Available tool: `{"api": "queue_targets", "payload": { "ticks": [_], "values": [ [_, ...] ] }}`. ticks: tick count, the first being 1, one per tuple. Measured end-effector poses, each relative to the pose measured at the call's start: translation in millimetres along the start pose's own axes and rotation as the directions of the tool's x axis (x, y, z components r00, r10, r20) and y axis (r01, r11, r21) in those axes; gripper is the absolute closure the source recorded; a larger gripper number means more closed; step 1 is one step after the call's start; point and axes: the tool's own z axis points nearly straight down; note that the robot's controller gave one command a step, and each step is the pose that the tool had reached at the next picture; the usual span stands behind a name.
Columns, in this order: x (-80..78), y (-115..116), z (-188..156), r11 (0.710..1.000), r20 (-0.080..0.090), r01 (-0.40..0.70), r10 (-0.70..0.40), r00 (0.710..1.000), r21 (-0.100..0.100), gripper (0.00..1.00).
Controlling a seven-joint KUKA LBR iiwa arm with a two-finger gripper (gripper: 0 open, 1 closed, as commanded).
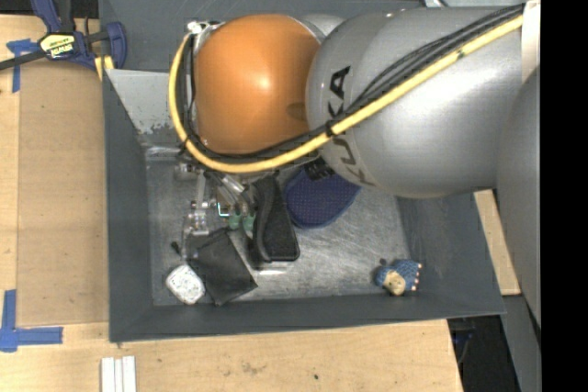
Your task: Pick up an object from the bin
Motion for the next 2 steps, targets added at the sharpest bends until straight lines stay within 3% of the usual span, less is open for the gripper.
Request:
{"api": "queue_targets", "payload": {
  "ticks": [1,2],
  "values": [
    [18.0,-90.4,59.0,0.994,0.0,0.107,-0.107,0.994,0.004,0.0],
    [20.4,-164.9,101.4,0.99,0.011,0.14,-0.14,0.99,0.001,0.0]
  ]
}}
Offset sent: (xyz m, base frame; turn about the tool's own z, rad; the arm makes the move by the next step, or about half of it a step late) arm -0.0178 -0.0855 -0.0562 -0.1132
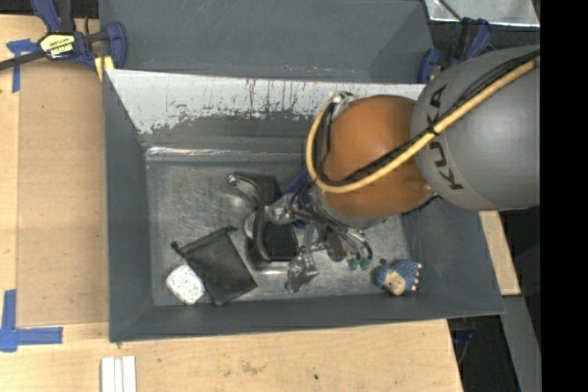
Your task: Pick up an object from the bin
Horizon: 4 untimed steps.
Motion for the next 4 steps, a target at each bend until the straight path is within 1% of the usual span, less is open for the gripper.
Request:
{"api": "queue_targets", "payload": {
  "ticks": [1,2,3,4],
  "values": [
    [-27.4,-7.9,10.9,1.0,0.032,0.002,-0.002,0.999,-0.001,0.0],
    [-37.8,-22.8,20.0,0.942,-0.006,-0.336,0.336,0.942,0.001,0.0],
    [-73.8,-57.7,50.8,0.865,-0.035,-0.502,0.502,0.864,0.001,0.0],
    [-81.5,13.6,18.8,0.886,-0.003,-0.464,0.464,0.886,-0.002,0.0]
  ]
}}
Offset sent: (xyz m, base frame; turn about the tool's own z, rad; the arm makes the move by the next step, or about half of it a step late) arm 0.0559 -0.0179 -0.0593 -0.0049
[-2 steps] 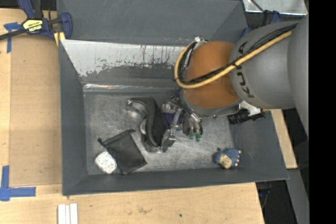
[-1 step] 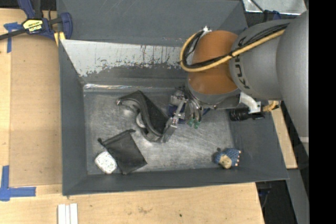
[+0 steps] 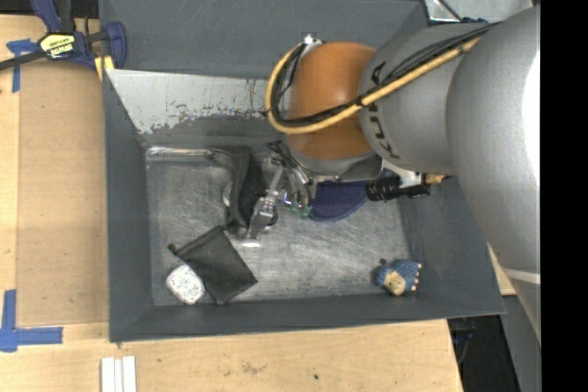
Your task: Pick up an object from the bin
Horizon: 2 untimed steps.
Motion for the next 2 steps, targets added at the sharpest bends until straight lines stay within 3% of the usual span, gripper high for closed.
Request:
{"api": "queue_targets", "payload": {
  "ticks": [1,2],
  "values": [
    [22.5,-4.4,-59.7,0.964,0.004,0.266,-0.266,0.964,0.0,0.0],
    [25.3,-18.3,-6.2,0.971,0.013,0.238,-0.238,0.971,-0.002,0.0]
  ]
}}
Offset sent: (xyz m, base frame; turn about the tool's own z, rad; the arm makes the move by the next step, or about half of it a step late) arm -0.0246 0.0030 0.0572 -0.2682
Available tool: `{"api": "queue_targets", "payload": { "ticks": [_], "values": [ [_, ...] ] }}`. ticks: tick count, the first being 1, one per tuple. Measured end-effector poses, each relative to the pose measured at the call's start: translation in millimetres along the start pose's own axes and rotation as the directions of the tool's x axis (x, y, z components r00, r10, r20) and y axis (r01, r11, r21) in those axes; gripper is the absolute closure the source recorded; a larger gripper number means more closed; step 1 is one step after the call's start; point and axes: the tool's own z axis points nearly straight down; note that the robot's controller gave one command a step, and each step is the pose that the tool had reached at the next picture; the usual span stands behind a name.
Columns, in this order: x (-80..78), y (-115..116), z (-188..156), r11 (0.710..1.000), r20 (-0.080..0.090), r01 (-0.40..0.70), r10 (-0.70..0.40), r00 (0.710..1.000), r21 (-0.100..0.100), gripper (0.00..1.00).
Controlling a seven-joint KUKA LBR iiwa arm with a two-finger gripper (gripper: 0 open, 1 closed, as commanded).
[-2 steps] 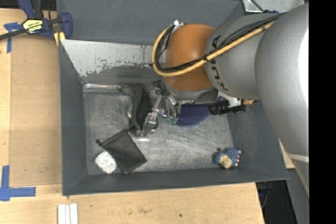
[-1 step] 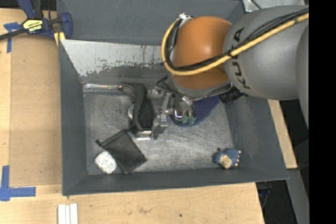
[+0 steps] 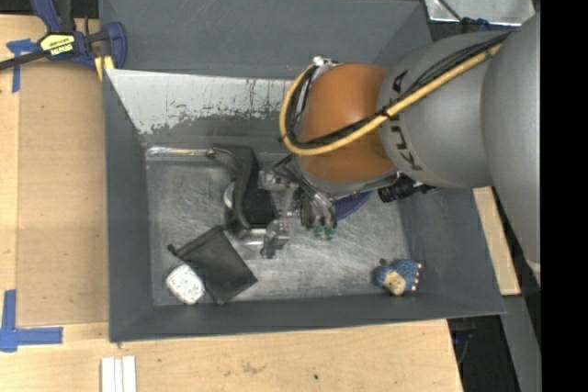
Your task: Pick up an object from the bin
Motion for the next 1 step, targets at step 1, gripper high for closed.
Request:
{"api": "queue_targets", "payload": {
  "ticks": [1],
  "values": [
    [-35.9,35.3,1.3,0.991,-0.006,0.132,-0.132,0.991,0.005,0.0]
  ]
}}
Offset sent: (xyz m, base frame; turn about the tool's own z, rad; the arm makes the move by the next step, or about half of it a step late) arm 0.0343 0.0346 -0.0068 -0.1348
